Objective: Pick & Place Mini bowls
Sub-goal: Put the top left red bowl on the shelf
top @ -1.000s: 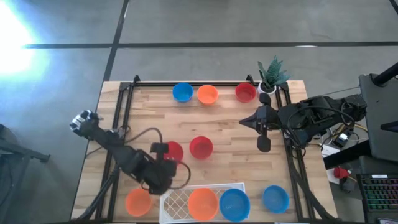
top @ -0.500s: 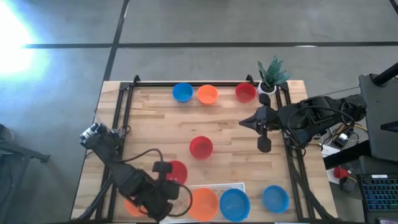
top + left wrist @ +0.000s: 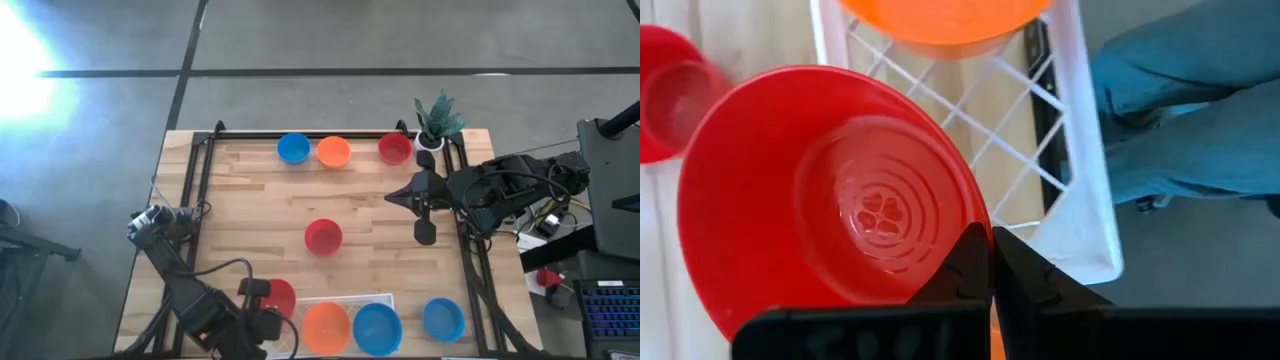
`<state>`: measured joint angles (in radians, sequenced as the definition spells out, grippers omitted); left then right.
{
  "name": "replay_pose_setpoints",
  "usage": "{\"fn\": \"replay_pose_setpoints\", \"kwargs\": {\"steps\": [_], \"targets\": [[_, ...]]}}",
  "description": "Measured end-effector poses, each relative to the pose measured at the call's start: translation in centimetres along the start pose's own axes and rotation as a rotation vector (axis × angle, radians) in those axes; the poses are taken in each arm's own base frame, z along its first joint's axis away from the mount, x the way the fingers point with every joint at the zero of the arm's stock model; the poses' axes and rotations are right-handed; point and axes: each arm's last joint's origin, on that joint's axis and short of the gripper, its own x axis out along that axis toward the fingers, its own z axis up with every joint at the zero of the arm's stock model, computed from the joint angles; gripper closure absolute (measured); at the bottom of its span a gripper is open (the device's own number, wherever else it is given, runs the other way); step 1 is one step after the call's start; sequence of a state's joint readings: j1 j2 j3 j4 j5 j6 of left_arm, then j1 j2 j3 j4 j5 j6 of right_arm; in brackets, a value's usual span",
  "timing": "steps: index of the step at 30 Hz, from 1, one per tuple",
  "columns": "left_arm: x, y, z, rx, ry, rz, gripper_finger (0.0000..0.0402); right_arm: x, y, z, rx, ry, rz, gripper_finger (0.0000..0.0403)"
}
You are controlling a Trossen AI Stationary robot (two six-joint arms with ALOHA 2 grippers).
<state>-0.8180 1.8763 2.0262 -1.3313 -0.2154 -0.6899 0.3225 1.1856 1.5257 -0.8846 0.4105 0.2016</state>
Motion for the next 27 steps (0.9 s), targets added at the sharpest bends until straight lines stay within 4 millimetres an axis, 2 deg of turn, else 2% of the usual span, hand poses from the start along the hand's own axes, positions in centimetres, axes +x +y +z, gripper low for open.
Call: {"fn": "replay_pose_setpoints", "kwargs": {"steps": [10,17,27], "targets": [[-0.2,-0.9,0.0,0.033,-0.016,-0.081,0.0402,0.0,0.0,0.0,0.001,-0.003,-0.008,0.0394],[-0.3,-1.6,0.7,0.055,-0.081,-0.171,0.0401,0.0,0.0,0.0,0.001,-0.003,-0.008,0.0394],[0.3,-1.3,0.2,0.055,-0.028,-0.127,0.0401,0.0,0.0,0.0,0.001,-0.003,-0.008,0.0394]]}}
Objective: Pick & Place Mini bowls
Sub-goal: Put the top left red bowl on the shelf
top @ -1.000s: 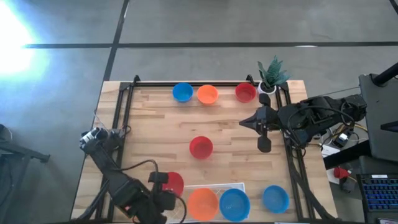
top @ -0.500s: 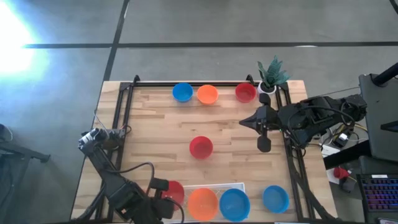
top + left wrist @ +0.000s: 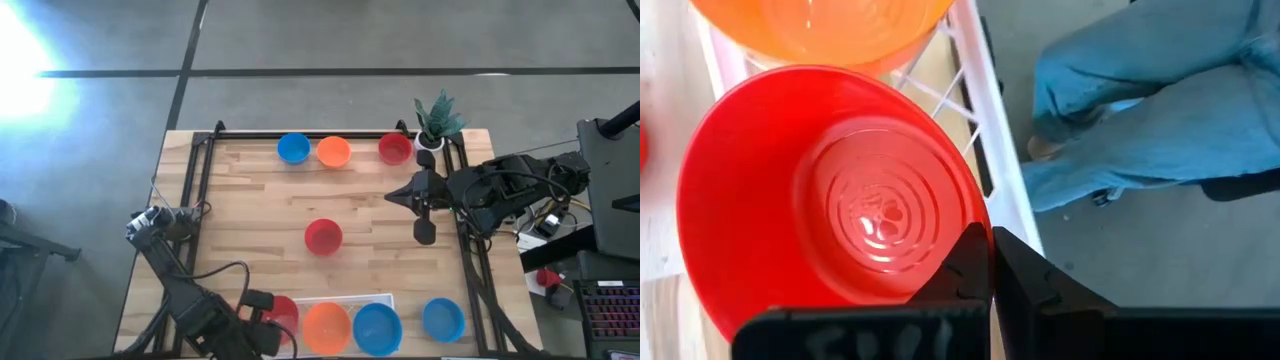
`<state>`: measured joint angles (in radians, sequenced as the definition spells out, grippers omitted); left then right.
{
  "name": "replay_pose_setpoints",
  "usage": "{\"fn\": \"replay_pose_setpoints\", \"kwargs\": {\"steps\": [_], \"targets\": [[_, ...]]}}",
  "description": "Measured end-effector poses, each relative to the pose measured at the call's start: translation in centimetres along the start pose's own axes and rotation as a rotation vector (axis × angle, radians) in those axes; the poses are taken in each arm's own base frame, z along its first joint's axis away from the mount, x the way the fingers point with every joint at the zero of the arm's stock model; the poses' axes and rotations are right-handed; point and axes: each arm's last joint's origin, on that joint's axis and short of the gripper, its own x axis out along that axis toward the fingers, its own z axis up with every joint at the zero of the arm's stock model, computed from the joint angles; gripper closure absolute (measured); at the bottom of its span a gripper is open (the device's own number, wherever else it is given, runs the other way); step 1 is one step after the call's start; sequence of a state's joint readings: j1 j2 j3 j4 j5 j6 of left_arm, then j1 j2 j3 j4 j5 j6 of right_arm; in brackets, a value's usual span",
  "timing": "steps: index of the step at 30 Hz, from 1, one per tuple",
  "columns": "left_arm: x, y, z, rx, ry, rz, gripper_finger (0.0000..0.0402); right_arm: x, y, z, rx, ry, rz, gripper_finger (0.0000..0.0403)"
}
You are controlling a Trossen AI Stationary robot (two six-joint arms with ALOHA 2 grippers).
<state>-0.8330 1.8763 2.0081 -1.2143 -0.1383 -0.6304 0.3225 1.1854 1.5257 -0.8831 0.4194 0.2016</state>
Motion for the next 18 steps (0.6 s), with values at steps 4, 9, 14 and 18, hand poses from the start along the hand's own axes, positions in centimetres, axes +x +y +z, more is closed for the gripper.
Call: {"fn": "replay_pose_setpoints", "kwargs": {"steps": [4,9,14,18], "targets": [[0.52,0.11,-0.27,0.003,0.017,0.013,0.0402,0.00,0.00,0.00,0.000,0.000,0.000,0.0394],[0.78,0.13,-0.40,0.000,0.032,0.009,0.0401,0.00,0.00,0.00,0.000,0.000,0.000,0.0394],[0.78,0.11,-0.37,-0.003,0.026,0.010,0.0401,0.00,0.00,0.00,0.001,0.000,0.000,0.0394],[0.79,0.09,-0.31,-0.018,0.020,0.007,0.0401,0.00,0.00,0.00,0.004,0.000,0.000,0.0394]]}}
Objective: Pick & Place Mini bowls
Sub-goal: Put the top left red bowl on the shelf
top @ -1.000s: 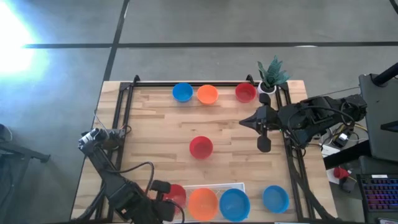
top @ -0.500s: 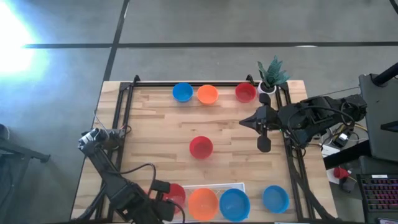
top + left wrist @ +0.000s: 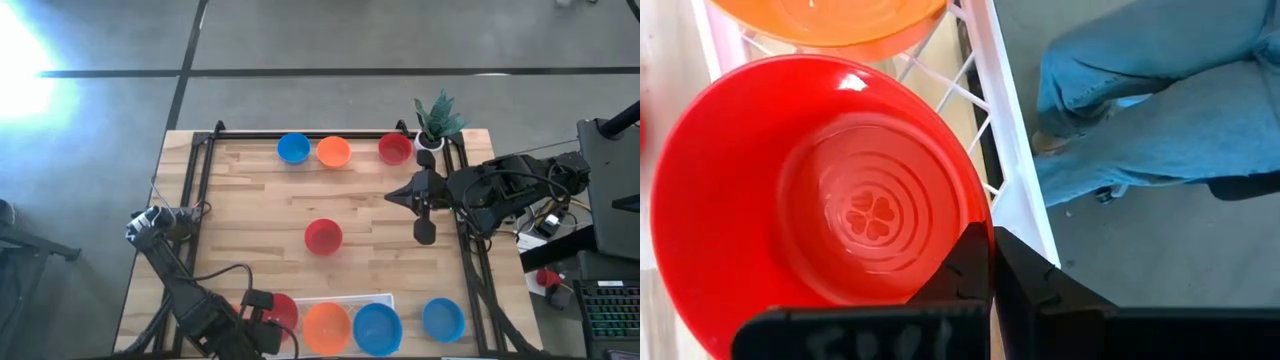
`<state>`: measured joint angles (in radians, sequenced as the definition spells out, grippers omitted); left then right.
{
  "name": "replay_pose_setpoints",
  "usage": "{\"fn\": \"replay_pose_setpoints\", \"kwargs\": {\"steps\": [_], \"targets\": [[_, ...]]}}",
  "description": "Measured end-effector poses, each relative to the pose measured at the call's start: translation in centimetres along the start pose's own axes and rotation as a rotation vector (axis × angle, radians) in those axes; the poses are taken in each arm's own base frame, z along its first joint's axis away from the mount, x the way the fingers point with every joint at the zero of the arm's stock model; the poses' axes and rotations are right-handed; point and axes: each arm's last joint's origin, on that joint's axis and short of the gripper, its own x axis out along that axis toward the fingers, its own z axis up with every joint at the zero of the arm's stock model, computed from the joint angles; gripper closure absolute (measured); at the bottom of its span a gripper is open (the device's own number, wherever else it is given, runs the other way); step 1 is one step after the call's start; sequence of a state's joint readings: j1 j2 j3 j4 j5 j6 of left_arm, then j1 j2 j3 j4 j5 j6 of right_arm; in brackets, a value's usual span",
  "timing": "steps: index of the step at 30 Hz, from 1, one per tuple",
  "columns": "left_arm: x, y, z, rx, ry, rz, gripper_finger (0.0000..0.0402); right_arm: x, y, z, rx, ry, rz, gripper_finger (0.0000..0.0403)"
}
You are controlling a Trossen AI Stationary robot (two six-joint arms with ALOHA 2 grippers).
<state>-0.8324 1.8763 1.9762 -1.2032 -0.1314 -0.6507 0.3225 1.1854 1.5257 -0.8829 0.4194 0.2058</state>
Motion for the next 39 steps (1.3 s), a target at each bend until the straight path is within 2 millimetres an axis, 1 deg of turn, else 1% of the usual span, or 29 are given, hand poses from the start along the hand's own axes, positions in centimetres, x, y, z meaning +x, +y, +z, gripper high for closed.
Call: {"fn": "replay_pose_setpoints", "kwargs": {"steps": [4,10,13,20,24,27,32,36,39], "targets": [[0.0,0.0,0.0,-0.026,-0.002,-0.002,0.0393,0.0,0.0,0.0,0.001,0.000,0.000,0.0394],[0.0,0.0,0.0,-0.028,-0.002,-0.004,0.0354,0.0,0.0,0.0,0.001,-0.001,0.000,0.0394],[0.0,0.0,0.1,-0.020,-0.005,-0.006,0.0342,0.0,0.0,0.0,0.001,-0.001,0.000,0.0394],[-0.1,0.0,0.0,0.069,-0.001,-0.004,0.0338,0.0,0.0,0.0,0.001,-0.001,0.000,0.0394],[-1.1,0.6,-0.2,0.065,0.000,0.016,0.0337,0.0,0.0,0.0,0.001,-0.001,0.000,0.0394],[-2.1,1.4,-0.3,0.064,-0.030,0.097,0.0337,0.0,0.0,0.0,0.001,-0.001,0.000,0.0394],[-3.8,3.1,-0.6,0.059,-0.116,0.309,0.0337,0.0,0.0,0.0,0.001,-0.001,0.000,0.0394],[-4.1,4.1,-0.5,0.058,-0.166,0.457,0.0337,0.0,0.0,0.0,0.001,0.000,-0.001,0.0394],[-3.7,4.6,-0.3,0.058,-0.158,0.492,0.0337,0.0,0.0,0.0,0.001,0.000,-0.001,0.0394]]}}
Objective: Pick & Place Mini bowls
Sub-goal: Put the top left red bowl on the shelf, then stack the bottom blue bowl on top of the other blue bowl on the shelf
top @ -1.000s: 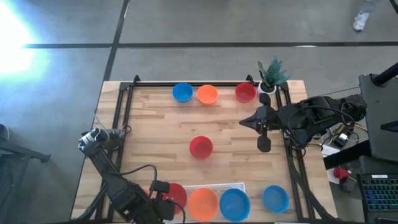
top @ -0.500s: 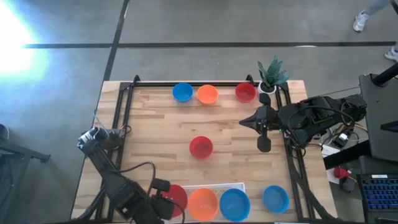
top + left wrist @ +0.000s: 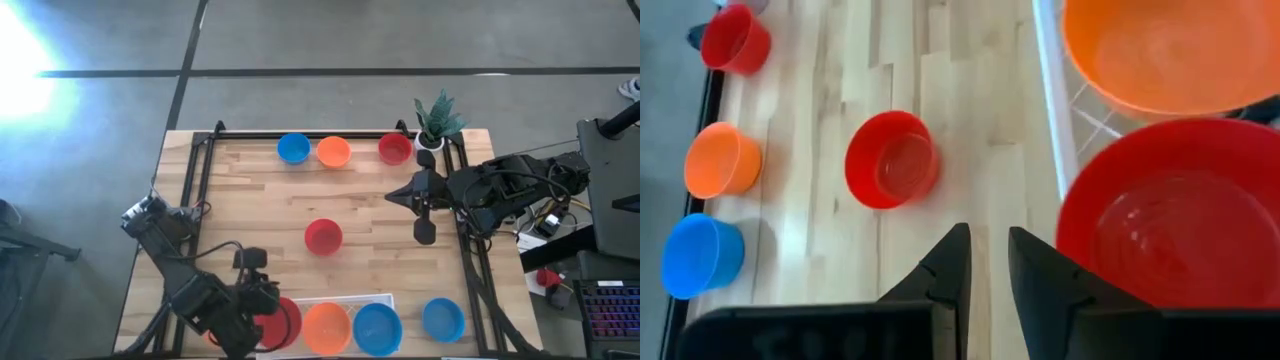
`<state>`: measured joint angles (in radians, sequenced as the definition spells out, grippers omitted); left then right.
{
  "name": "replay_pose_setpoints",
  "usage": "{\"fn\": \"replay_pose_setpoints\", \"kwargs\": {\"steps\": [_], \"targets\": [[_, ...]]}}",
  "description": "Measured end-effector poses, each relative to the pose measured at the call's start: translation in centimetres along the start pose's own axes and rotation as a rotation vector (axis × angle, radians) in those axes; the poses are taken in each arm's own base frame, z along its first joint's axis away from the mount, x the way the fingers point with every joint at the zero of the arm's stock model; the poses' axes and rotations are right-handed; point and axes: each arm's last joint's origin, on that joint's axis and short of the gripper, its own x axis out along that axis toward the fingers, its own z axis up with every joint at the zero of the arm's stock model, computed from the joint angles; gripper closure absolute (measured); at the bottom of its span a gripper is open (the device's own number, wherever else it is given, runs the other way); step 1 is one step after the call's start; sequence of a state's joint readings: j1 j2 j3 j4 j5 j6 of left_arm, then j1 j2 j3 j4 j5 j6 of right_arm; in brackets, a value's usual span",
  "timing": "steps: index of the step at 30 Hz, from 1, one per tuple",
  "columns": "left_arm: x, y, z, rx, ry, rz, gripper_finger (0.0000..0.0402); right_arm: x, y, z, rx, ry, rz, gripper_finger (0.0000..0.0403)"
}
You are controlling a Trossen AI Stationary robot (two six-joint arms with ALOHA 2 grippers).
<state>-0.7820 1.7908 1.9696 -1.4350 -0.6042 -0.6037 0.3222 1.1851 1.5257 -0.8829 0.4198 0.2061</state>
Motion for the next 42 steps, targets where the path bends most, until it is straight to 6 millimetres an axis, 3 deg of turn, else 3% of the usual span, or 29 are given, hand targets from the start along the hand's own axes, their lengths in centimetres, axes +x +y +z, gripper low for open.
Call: {"fn": "replay_pose_setpoints", "kwargs": {"steps": [7,12,31,36,42], "targets": [[3.1,0.1,-1.1,0.005,0.091,0.065,0.0337,0.0,0.0,0.0,-0.002,0.000,0.001,0.0394],[4.2,-0.1,-1.6,0.026,0.180,-0.010,0.0337,0.0,0.0,0.0,-0.004,0.000,0.001,0.0394],[4.1,-0.7,-1.2,0.068,0.180,-0.138,0.0337,0.0,0.0,0.0,-0.009,0.000,0.001,0.0394],[3.3,0.3,-1.1,0.071,0.113,-0.059,0.0337,0.0,0.0,0.0,0.004,0.000,-0.004,0.0394],[0.9,2.8,-1.0,-0.019,-0.045,0.106,0.0337,0.0,-0.3,0.0,0.064,-0.015,-0.097,0.0394]]}}
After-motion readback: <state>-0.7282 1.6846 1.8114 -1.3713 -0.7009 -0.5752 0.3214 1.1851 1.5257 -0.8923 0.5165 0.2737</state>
